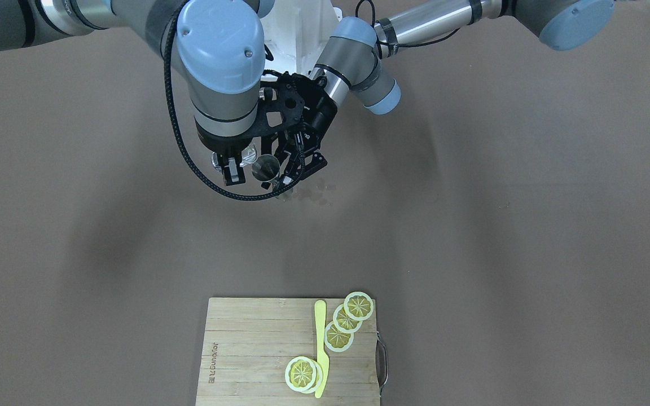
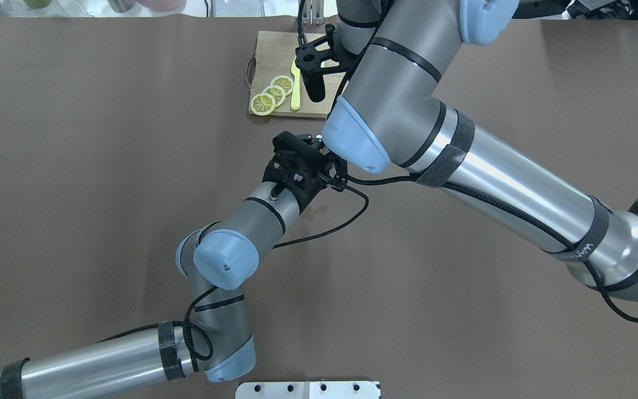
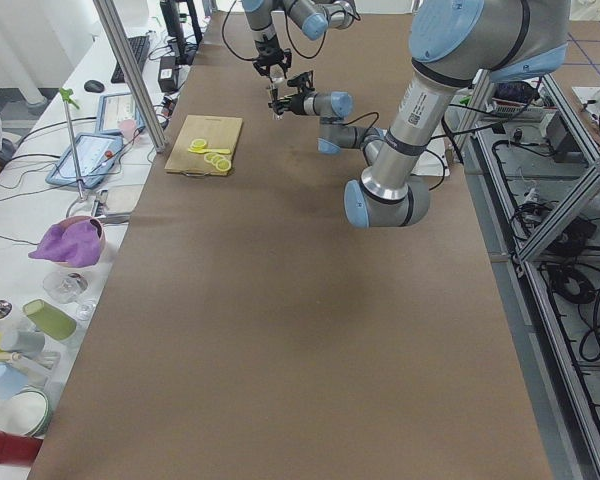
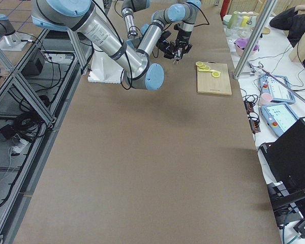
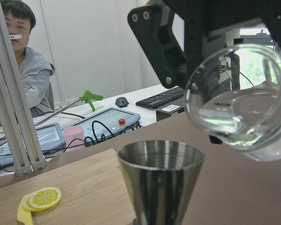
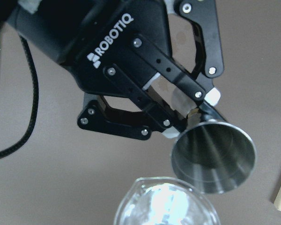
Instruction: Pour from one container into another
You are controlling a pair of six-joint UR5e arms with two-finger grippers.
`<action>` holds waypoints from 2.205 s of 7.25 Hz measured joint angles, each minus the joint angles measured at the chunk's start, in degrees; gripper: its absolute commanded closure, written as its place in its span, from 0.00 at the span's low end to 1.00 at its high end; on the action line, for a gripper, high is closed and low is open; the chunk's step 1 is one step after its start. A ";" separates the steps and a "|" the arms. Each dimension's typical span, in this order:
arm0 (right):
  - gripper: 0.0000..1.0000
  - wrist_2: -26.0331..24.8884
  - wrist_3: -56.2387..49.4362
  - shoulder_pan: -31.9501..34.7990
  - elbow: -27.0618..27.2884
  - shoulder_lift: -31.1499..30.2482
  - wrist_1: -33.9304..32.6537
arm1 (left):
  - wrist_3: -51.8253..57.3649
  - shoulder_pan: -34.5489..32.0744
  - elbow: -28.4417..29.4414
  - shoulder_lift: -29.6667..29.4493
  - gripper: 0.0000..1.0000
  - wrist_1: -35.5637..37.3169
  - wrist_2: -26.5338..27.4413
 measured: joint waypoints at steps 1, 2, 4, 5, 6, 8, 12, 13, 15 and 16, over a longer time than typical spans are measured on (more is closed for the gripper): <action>1.00 -0.15 -0.71 0.00 -0.40 0.40 -0.65 | 0.00 0.00 0.00 0.00 1.00 -0.01 0.00; 1.00 -0.30 -1.48 0.00 -0.65 0.71 -1.38 | 0.00 0.00 -0.01 0.00 1.00 -0.01 0.00; 1.00 -0.54 -2.14 -0.01 -1.71 1.54 -2.05 | 0.00 0.00 -0.07 0.00 1.00 -0.01 0.00; 1.00 -0.73 -2.27 -0.02 -2.58 2.20 -2.23 | 0.00 0.00 -0.08 0.00 1.00 -0.01 0.00; 1.00 -0.88 -2.50 -0.09 -3.43 2.86 -2.44 | 0.00 0.00 -0.08 0.00 1.00 -0.01 0.00; 1.00 -1.09 -3.08 -0.31 -5.43 4.26 -2.84 | 0.00 0.00 -0.08 0.01 1.00 0.00 0.00; 1.00 -1.50 -3.64 -0.51 -7.68 5.77 -2.96 | 0.00 0.00 -0.01 0.05 1.00 -0.06 0.00; 1.00 -1.60 -3.79 -0.57 -7.75 5.80 -3.16 | 0.01 0.01 0.00 0.05 1.00 -0.07 -0.01; 1.00 -1.81 -4.45 -0.59 -7.70 5.81 -4.40 | 0.00 0.00 -0.06 -0.02 1.00 -0.12 0.01; 1.00 -1.91 -5.03 -0.61 -7.48 5.80 -5.52 | 0.00 -0.01 -0.12 -0.08 1.00 -0.13 0.00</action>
